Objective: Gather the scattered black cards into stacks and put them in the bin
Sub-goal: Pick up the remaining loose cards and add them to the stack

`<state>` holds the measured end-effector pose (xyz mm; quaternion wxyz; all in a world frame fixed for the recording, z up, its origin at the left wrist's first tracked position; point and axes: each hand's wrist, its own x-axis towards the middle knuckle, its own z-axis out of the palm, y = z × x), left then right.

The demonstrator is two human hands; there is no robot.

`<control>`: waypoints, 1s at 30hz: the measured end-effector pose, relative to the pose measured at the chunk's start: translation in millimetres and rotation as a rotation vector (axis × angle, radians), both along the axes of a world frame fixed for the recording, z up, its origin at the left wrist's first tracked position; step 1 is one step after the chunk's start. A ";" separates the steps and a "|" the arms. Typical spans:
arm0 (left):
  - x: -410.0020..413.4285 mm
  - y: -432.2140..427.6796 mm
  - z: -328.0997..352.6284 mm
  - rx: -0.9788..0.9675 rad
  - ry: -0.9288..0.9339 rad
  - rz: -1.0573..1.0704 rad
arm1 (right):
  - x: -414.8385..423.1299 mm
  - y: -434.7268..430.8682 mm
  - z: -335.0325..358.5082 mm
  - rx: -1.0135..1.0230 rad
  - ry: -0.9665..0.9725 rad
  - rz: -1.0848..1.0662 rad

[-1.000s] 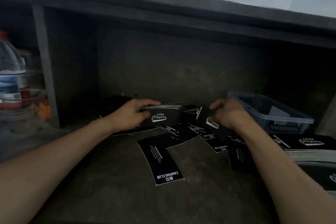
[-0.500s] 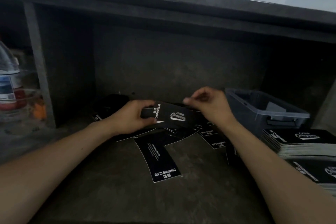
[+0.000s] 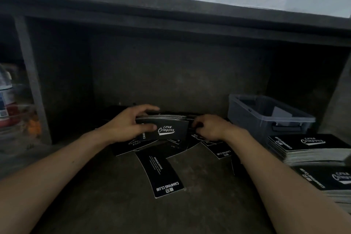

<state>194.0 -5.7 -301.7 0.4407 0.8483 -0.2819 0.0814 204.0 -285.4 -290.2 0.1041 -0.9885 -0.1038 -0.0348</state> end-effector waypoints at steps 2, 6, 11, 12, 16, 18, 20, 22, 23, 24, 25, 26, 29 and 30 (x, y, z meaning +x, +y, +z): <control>1.2 -0.9 -1.8 0.004 -0.057 0.006 | -4.2 -10.0 10.4 -0.069 0.016 -0.068; 3.0 -1.5 -2.1 -0.042 -0.072 0.069 | -14.7 -19.3 12.8 0.033 0.010 -0.075; 4.9 1.0 1.3 -0.134 -0.152 0.165 | -25.2 -11.1 14.4 0.123 0.086 0.055; 5.3 1.7 0.3 -0.115 -0.154 0.170 | -26.8 -11.2 16.6 0.120 0.098 0.059; 5.2 -0.9 -5.7 0.009 -0.107 0.108 | -34.7 -19.0 27.0 0.139 0.030 0.113; 4.5 -3.0 -5.3 -0.008 -0.069 0.095 | -36.2 -22.9 32.4 0.311 -0.100 0.166; 2.6 -5.1 -3.3 -0.038 -0.021 0.069 | -35.4 -19.7 33.2 0.464 -0.213 0.188; 0.4 -6.6 -2.2 -0.042 0.011 0.023 | -33.4 -6.9 24.9 0.471 -0.295 0.190; -2.1 -7.6 -1.8 -0.028 0.009 0.005 | -31.9 1.6 18.1 0.466 -0.326 0.187; -4.4 -8.6 -1.9 -0.004 -0.015 0.003 | -30.7 9.5 11.9 0.479 -0.346 0.181; -6.0 -9.2 -2.5 0.018 -0.054 0.009 | -29.0 15.1 7.3 0.502 -0.355 0.175; -5.9 -9.4 -3.7 0.036 -0.098 0.017 | -26.6 18.0 5.2 0.527 -0.365 0.167; -0.9 -6.4 -4.9 0.004 -0.143 0.058 | -18.5 10.1 11.5 0.568 -0.449 0.066; 1.3 -4.3 -2.7 -0.036 -0.137 0.088 | -17.5 5.1 13.1 0.546 -0.475 0.020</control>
